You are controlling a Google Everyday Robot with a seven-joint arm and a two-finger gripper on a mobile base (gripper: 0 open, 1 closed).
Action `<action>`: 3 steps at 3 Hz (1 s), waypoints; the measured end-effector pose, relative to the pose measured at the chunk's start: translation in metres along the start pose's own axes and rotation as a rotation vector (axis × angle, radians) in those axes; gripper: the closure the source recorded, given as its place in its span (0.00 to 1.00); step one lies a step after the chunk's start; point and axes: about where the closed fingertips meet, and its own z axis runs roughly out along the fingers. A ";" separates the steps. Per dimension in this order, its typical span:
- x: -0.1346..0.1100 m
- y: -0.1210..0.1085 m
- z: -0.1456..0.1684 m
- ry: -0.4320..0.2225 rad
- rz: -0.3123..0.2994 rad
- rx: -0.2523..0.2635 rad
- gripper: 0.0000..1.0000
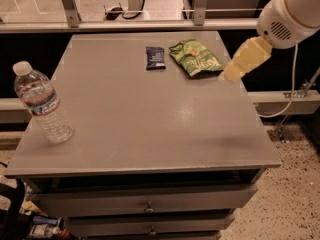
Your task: Move rxbar blueberry near water bottle
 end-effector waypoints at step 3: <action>-0.110 -0.014 0.055 -0.235 0.291 0.094 0.00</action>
Offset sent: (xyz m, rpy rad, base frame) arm 0.1359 0.1188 0.0202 0.3769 -0.2088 -0.2636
